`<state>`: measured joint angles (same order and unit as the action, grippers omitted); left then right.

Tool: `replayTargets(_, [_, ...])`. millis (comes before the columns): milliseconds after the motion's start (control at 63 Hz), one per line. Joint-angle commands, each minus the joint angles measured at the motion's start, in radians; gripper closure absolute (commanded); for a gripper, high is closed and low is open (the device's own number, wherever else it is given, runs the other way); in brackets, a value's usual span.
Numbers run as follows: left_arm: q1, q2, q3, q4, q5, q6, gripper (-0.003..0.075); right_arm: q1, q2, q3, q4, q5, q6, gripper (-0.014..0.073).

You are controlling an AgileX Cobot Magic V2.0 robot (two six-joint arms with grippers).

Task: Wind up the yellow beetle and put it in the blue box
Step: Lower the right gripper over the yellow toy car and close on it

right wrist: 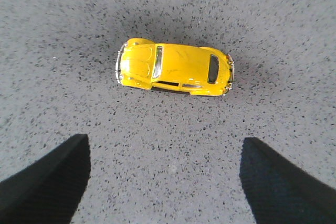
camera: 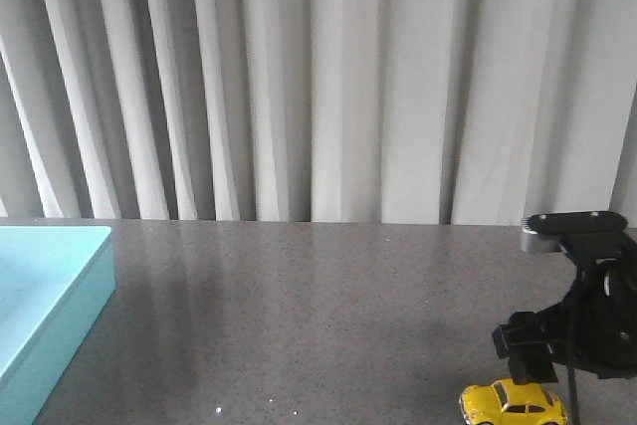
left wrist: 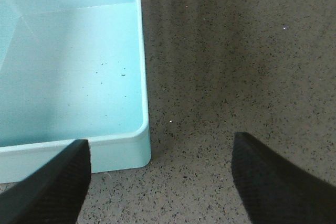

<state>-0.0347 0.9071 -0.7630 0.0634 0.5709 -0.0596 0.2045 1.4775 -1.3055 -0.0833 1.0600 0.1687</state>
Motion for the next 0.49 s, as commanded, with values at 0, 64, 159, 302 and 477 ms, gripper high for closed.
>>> replayTargets(0, [0.000, -0.005, -0.033, -0.008, -0.063, -0.009, 0.0182, -0.015, 0.054, -0.108, 0.003, 0.033, 0.004, 0.0022])
replayTargets(64, [0.000, -0.005, -0.033, -0.008, -0.063, -0.009, 0.0182, -0.033, 0.110, -0.158, 0.015, 0.069, 0.004, 0.0022])
replayTargets(159, [0.000, -0.005, -0.033, -0.008, -0.063, -0.009, 0.0182, -0.052, 0.184, -0.218, 0.020, 0.101, -0.001, 0.0022])
replayTargets(302, [0.000, -0.005, -0.033, -0.008, -0.062, -0.009, 0.0182, -0.060, 0.252, -0.268, 0.004, 0.113, -0.007, 0.0033])
replayTargets(477, [0.000, -0.005, -0.033, -0.008, -0.061, -0.009, 0.0182, -0.060, 0.319, -0.289, 0.004, 0.079, -0.014, 0.0036])
